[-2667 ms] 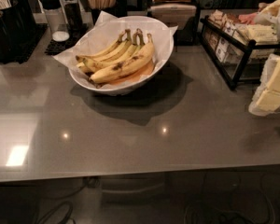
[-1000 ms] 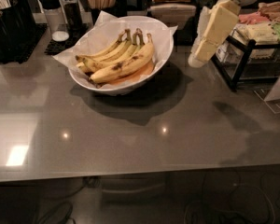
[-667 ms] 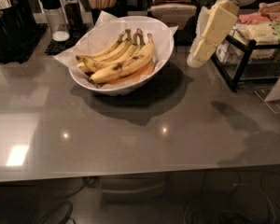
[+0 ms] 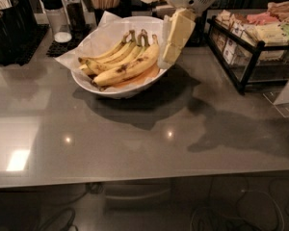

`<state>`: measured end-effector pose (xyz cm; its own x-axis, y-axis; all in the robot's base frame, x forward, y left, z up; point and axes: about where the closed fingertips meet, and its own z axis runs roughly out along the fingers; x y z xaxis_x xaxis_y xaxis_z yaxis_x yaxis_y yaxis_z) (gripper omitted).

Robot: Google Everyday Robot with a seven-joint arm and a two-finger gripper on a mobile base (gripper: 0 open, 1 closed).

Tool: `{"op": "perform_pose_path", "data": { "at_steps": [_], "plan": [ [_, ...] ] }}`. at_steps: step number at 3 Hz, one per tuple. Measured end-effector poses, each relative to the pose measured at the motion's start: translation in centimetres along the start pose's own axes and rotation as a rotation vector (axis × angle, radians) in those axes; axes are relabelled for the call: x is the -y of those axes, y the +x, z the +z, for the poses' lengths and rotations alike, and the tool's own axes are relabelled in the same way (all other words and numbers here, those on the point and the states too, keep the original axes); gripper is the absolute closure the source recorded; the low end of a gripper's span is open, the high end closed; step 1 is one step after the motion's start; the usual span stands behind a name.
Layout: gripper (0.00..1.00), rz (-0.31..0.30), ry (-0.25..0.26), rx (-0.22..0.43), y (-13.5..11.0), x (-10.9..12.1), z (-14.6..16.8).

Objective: Pick banana from white bowl

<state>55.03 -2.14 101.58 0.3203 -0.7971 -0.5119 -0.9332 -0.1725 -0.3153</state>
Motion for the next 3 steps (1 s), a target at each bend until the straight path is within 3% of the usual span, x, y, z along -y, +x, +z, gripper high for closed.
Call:
{"op": "perform_pose_path", "data": {
  "at_steps": [2, 3],
  "plan": [
    [0.00, 0.001, -0.006, 0.008, 0.0, 0.2, 0.7],
    [0.00, -0.021, -0.065, 0.048, -0.2, 0.8, 4.0]
  ]
}}
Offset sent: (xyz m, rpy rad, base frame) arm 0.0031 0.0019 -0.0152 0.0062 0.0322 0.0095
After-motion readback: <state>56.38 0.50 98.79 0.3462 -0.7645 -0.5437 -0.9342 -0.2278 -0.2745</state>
